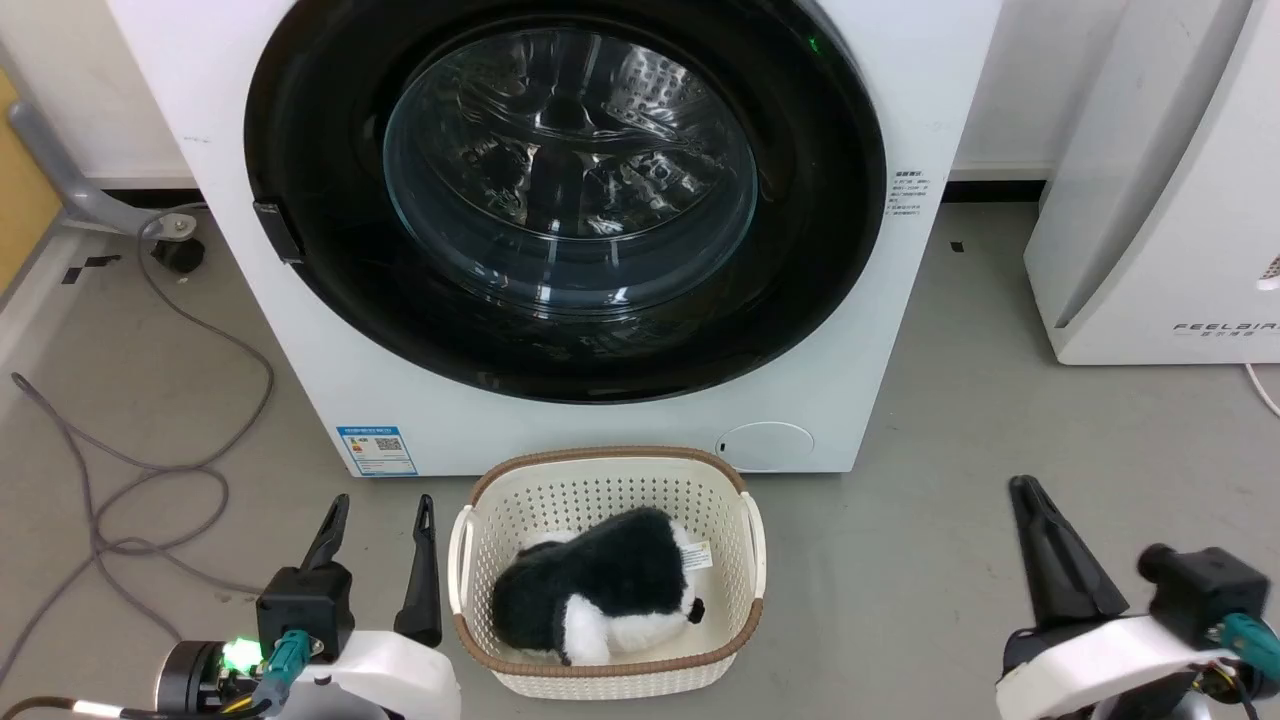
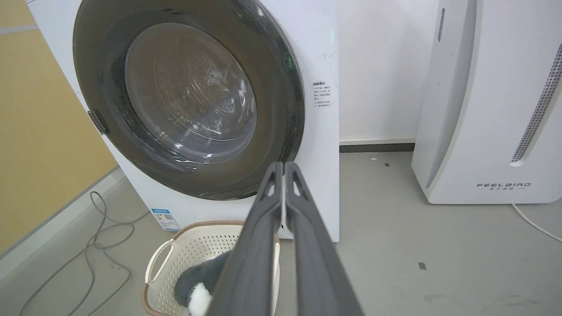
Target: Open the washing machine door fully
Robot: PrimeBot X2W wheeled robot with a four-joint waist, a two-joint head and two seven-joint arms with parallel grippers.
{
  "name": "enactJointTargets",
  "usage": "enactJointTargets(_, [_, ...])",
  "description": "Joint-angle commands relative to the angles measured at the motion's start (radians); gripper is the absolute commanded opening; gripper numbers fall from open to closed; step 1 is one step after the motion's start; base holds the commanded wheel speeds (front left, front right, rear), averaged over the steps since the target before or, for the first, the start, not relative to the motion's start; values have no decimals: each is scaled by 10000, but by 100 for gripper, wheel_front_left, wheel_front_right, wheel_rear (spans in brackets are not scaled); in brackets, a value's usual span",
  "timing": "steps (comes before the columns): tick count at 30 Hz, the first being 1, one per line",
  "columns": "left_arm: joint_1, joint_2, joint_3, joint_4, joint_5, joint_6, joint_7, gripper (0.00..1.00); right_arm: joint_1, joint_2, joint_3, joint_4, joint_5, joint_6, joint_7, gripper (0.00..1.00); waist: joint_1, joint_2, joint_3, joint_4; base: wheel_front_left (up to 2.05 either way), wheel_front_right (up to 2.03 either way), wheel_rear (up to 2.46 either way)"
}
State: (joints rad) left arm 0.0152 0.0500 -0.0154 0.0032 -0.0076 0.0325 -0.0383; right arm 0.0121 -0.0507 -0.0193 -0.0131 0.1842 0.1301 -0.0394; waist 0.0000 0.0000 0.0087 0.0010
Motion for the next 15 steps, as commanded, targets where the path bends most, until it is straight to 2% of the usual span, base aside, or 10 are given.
enactJointTargets(1, [-131,2,-14,-66,-69,81,-98,100,-68,1,-47,-30,352,3,-88,0,0,0,9,2,0,0,0])
enactJointTargets(9, [-210,2,-81,-115,-114,224,-265,100,-461,1,-304,386,3028,3,-255,0,0,0,122,41,0,0,0])
enactJointTargets(15, [-338,2,-139,-170,-136,321,-391,100,-1051,2,-897,881,4999,3,-93,0,0,0,309,118,0,0,0])
